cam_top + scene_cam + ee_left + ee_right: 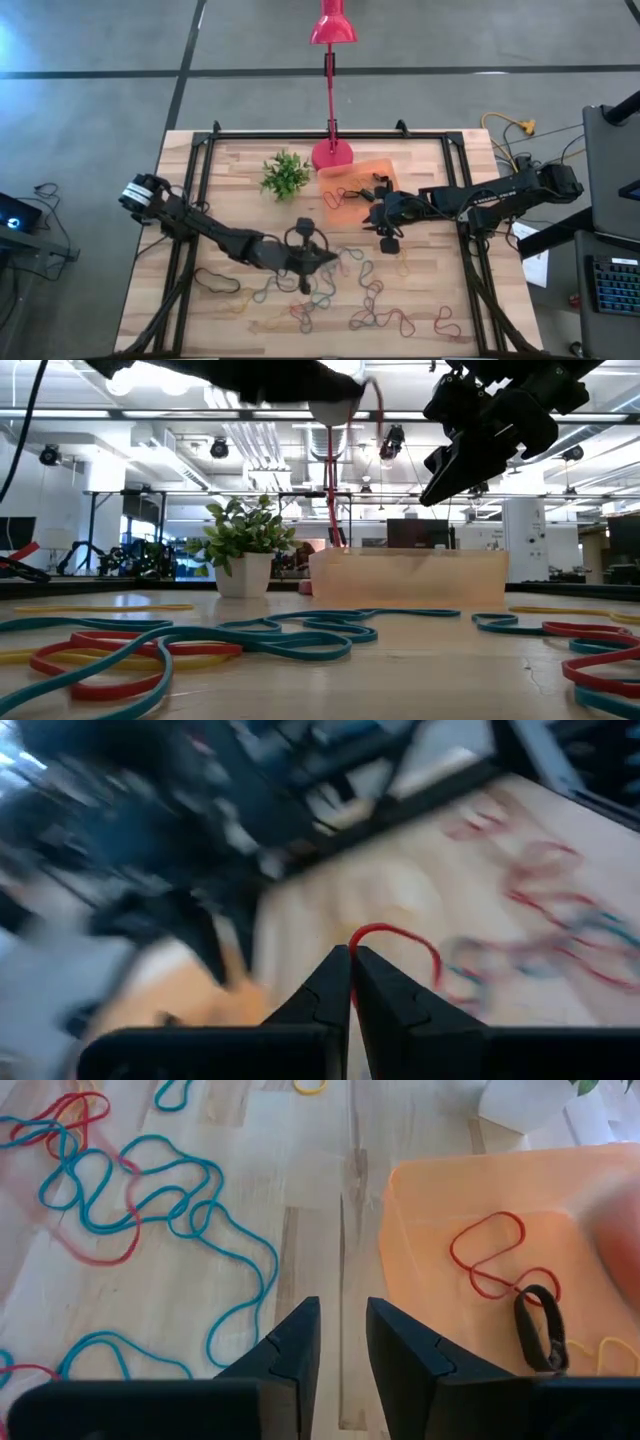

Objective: Pick and place rubber bands into bin
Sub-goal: Put the red rubberband into the orange container

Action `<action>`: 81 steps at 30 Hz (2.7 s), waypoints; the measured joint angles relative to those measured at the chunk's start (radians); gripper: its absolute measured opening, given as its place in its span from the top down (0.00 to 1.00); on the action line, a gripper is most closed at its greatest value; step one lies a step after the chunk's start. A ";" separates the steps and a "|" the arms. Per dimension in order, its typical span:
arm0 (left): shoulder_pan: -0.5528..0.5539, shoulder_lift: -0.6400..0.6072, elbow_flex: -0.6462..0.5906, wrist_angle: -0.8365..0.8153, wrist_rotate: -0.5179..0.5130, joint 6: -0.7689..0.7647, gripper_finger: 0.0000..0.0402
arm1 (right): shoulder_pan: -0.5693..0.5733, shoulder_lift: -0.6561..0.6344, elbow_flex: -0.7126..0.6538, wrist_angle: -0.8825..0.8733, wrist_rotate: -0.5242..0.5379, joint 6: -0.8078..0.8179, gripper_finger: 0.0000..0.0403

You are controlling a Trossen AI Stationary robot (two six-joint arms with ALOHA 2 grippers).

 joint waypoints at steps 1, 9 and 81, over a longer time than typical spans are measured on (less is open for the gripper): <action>0.002 -0.002 -0.001 0.037 -0.025 0.033 1.00 | 0.003 0.000 0.000 -0.006 0.000 0.005 0.81; 0.068 -0.010 0.000 0.203 -0.129 0.216 1.00 | 0.072 0.000 0.000 -0.094 0.001 0.091 0.83; 0.528 0.133 0.072 0.085 0.457 -0.133 1.00 | 0.442 -0.001 -0.129 0.097 0.293 0.376 0.85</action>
